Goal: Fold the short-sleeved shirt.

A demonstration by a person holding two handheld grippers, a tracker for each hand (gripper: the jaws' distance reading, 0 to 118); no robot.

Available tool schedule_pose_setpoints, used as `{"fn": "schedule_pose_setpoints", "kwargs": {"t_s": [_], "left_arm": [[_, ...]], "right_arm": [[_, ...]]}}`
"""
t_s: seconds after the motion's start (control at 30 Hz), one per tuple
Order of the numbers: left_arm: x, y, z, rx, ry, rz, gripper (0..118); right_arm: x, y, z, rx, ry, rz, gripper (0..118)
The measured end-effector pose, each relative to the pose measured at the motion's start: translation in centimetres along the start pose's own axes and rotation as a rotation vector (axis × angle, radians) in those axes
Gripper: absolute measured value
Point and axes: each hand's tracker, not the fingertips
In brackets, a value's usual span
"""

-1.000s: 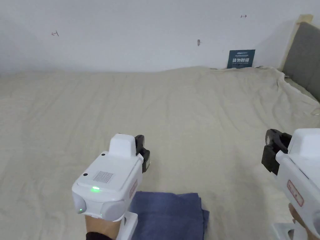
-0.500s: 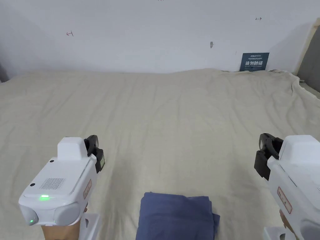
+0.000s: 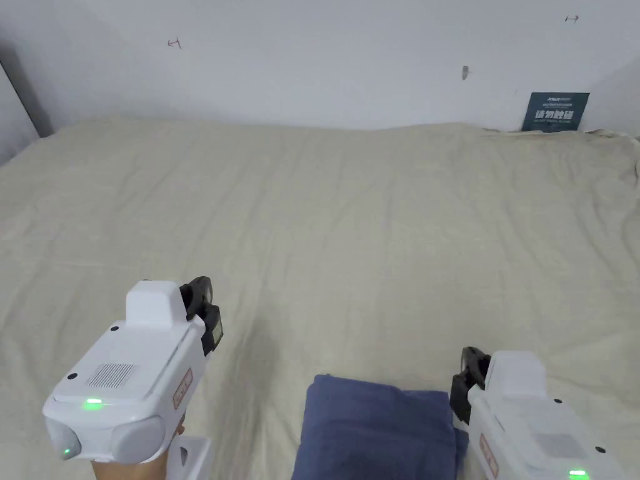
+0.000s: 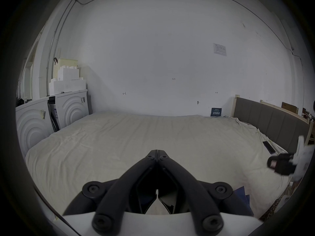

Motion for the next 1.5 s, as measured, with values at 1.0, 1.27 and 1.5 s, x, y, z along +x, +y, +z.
{"fn": "schedule_pose_setpoints", "kwargs": {"t_s": [1.0, 1.27, 1.5], "left_arm": [[3.1, -9.3, -5.8, -0.617, -0.276, 0.188, 69], [5.4, -12.8, -9.2, -0.819, -0.387, 0.18, 90], [6.9, -13.6, -10.6, -0.879, -0.439, 0.165, 55]], "right_arm": [[-2.8, -11.9, -6.2, -0.197, 0.03, 0.106, 0], [-2.7, -11.7, -6.2, -0.205, 0.034, 0.091, 0], [-2.5, -11.5, -6.2, -0.21, 0.04, 0.09, 0]]}}
